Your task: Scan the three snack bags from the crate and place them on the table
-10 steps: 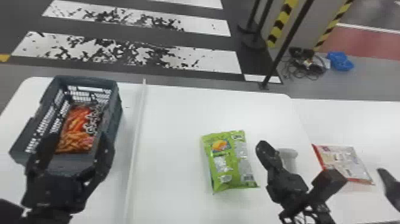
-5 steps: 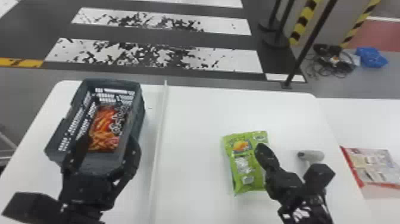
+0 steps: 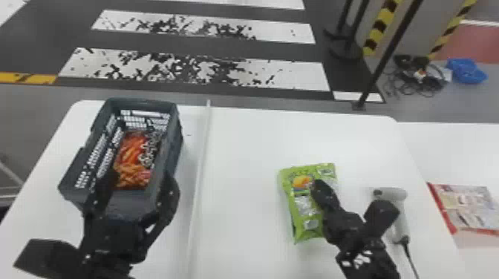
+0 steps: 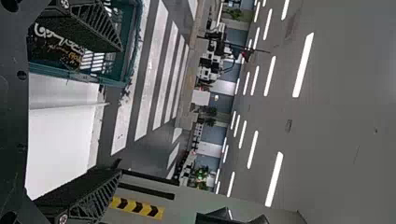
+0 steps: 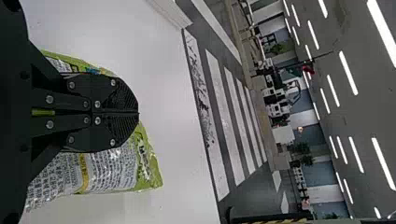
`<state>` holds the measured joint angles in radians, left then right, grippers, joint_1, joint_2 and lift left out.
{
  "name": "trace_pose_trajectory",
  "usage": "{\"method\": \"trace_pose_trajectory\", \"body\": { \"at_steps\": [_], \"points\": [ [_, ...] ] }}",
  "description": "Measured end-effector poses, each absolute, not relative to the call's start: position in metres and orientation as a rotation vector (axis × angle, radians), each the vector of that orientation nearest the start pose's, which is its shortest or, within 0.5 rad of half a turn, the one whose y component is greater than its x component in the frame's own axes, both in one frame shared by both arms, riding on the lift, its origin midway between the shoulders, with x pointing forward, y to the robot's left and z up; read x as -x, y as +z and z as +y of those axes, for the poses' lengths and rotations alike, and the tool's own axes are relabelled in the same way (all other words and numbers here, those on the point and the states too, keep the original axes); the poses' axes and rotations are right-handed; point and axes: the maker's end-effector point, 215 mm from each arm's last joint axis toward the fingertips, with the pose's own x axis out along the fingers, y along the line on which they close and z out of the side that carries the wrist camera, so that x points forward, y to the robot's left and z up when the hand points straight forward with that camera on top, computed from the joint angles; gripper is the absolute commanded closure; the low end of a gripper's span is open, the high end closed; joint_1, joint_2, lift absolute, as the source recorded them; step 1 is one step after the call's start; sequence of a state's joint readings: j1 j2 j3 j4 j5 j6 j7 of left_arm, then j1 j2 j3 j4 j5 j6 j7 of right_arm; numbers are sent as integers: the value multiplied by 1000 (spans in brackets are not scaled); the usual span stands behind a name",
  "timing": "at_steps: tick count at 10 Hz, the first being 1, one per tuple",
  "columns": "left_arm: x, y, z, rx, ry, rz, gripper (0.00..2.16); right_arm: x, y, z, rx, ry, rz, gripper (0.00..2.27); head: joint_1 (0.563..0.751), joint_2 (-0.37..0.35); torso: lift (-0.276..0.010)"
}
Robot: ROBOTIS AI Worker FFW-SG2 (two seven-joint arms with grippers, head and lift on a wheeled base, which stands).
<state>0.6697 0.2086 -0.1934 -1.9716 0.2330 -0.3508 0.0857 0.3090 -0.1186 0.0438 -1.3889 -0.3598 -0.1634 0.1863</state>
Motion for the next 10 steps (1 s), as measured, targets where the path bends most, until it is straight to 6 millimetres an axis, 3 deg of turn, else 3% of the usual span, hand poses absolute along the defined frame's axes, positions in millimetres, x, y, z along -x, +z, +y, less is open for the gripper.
{"method": "trace_pose_trajectory", "body": {
  "at_steps": [3, 5, 8, 10],
  "points": [
    [-372, -360, 178, 187, -127, -27, 66, -431, -570, -223, -219, 67, 337, 2240, 695, -62, -37],
    [-373, -361, 180, 188, -124, -36, 66, -423, -576, -237, -205, 31, 326, 2240, 695, -80, -37],
    [-375, -361, 179, 194, -127, -44, 66, -407, -576, -273, -171, 1, 303, 2236, 695, -131, -37],
    [-376, -364, 174, 200, -132, -41, 66, -402, -573, -281, -163, 10, 296, 2236, 695, -157, -37]
  ]
}}
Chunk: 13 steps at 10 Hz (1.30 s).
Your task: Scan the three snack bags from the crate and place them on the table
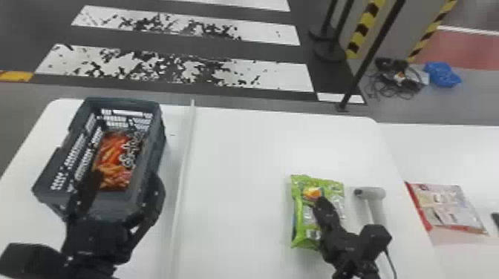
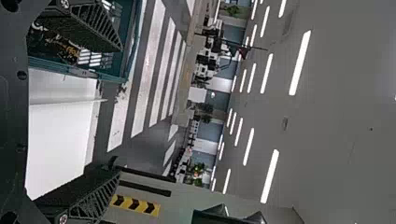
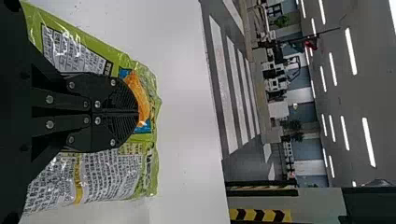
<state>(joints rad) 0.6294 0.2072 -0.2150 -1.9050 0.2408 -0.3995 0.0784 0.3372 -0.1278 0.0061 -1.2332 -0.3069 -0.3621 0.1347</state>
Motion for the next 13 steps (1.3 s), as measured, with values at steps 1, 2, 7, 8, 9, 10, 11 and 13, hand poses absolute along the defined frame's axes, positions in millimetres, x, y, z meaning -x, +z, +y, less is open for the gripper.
{"method": "trace_pose_trajectory", "body": {
  "at_steps": [1, 2, 7, 8, 9, 10, 11, 13],
  "points": [
    [-376, -364, 171, 202, -135, -40, 66, -402, -573, -275, -164, 23, 296, 2236, 695, -156, -37],
    [-376, -364, 171, 203, -134, -42, 66, -401, -573, -263, -167, 44, 298, 2236, 695, -144, -37],
    [-374, -358, 174, 205, -130, -64, 66, -400, -570, -240, -169, 86, 295, 2132, 695, -96, -37],
    [-374, -357, 173, 205, -133, -66, 66, -398, -560, -240, -173, 90, 277, 1733, 695, -100, -37],
    [-375, -356, 172, 206, -134, -68, 66, -394, -541, -235, -189, 110, 250, 572, 695, -95, -37],
    [-376, -355, 172, 205, -134, -69, 66, -388, -518, -227, -207, 133, 228, -2, 695, -88, -37],
    [-377, -355, 172, 206, -135, -71, 66, -382, -494, -223, -214, 147, 213, -2, 695, -78, -37],
    [-378, -356, 172, 205, -135, -68, 66, -375, -468, -239, -195, 138, 231, 46, 695, -98, -37]
  ]
}}
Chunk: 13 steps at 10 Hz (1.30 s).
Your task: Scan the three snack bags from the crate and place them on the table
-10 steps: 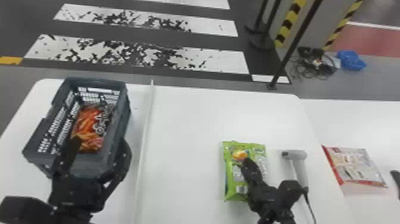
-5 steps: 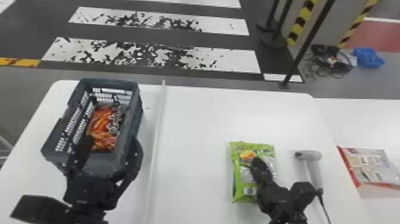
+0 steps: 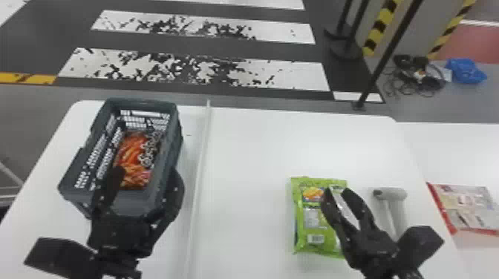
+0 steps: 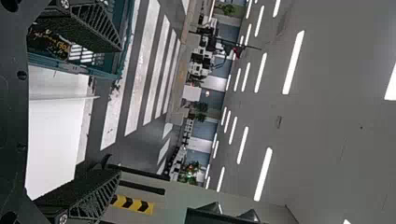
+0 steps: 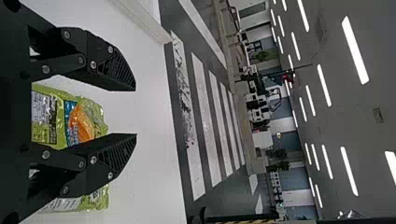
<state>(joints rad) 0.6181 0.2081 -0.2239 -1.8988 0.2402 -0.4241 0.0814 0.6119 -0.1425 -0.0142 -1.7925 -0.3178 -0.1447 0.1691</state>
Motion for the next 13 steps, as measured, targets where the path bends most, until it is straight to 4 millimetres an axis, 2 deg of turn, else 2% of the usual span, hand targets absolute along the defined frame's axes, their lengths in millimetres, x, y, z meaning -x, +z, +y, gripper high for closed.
{"method": "trace_pose_trajectory", "body": {
  "at_steps": [2, 4, 6, 9, 13],
  "points": [
    [-379, -359, 173, 204, -132, -63, 66, -362, -460, -276, -131, 104, 257, 49, 695, -144, -37],
    [-381, -362, 175, 206, -132, -60, 66, -348, -458, -320, -97, 40, 272, 63, 695, -220, -37],
    [-380, -365, 176, 208, -132, -61, 66, -341, -477, -356, -94, -20, 309, 63, 695, -279, -37],
    [-377, -366, 177, 209, -128, -60, 66, -359, -514, -391, -79, -37, 346, 49, 695, -322, -37],
    [-369, -363, 182, 211, -112, -78, 66, -393, -540, -438, -53, -68, 349, 49, 695, -350, -37]
  ]
}}
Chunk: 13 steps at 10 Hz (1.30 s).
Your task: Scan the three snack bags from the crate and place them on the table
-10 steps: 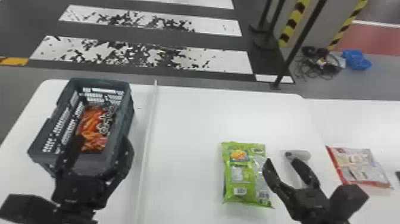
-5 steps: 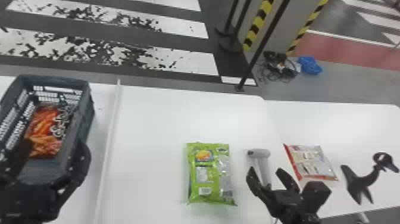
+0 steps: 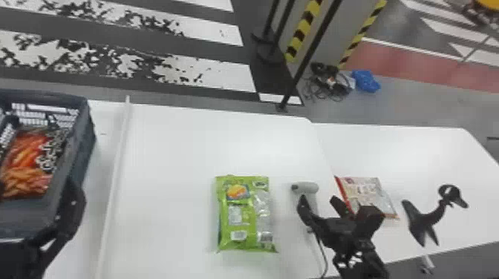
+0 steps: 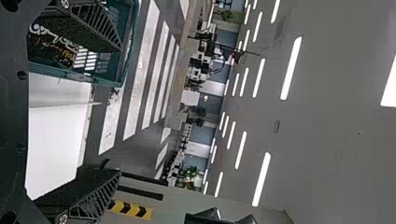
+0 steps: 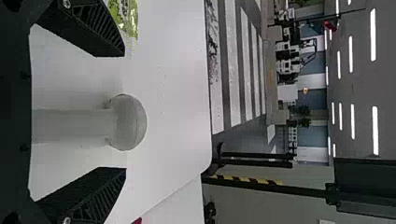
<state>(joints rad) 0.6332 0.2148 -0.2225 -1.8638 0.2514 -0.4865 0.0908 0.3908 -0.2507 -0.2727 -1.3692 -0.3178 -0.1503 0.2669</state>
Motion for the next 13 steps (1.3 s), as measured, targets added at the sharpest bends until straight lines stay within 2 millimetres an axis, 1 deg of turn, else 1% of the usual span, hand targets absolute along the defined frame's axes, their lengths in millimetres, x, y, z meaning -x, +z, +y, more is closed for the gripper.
{"method": "trace_pose_trajectory", "body": {
  "at_steps": [1, 3, 4, 5, 6, 7, 8, 10, 11, 12, 13],
  "points": [
    [-369, -361, 182, 210, -111, -82, 66, -398, -547, -445, -55, -65, 361, 49, 695, -350, -37],
    [-368, -360, 182, 209, -112, -86, 66, -400, -562, -449, -53, -55, 394, 124, 695, -350, -37],
    [-368, -360, 181, 209, -115, -85, 66, -400, -572, -449, -45, -51, 420, 360, 695, -350, -37],
    [-368, -360, 180, 210, -117, -86, 66, -399, -582, -450, -42, -46, 444, 1288, 695, -350, -37],
    [-368, -359, 180, 210, -118, -86, 66, -397, -590, -449, -45, -32, 470, 1980, 695, -350, -37],
    [-368, -359, 180, 210, -118, -86, 66, -396, -598, -444, -60, -6, 504, 2169, 695, -350, -37],
    [-369, -359, 180, 210, -117, -87, 66, -393, -604, -442, -74, 4, 532, 2229, 695, -350, -37],
    [-369, -359, 181, 208, -114, -86, 66, -389, -607, -444, -80, -8, 539, 2233, 695, -350, -37],
    [-370, -359, 182, 207, -113, -86, 66, -384, -603, -446, -84, -27, 521, 2233, 695, -350, -37],
    [-371, -359, 183, 207, -111, -87, 66, -378, -591, -447, -90, -52, 487, 2233, 695, -350, -37],
    [-372, -360, 183, 206, -111, -86, 66, -366, -576, -443, -97, -66, 448, 2233, 695, -350, -37]
  ]
}}
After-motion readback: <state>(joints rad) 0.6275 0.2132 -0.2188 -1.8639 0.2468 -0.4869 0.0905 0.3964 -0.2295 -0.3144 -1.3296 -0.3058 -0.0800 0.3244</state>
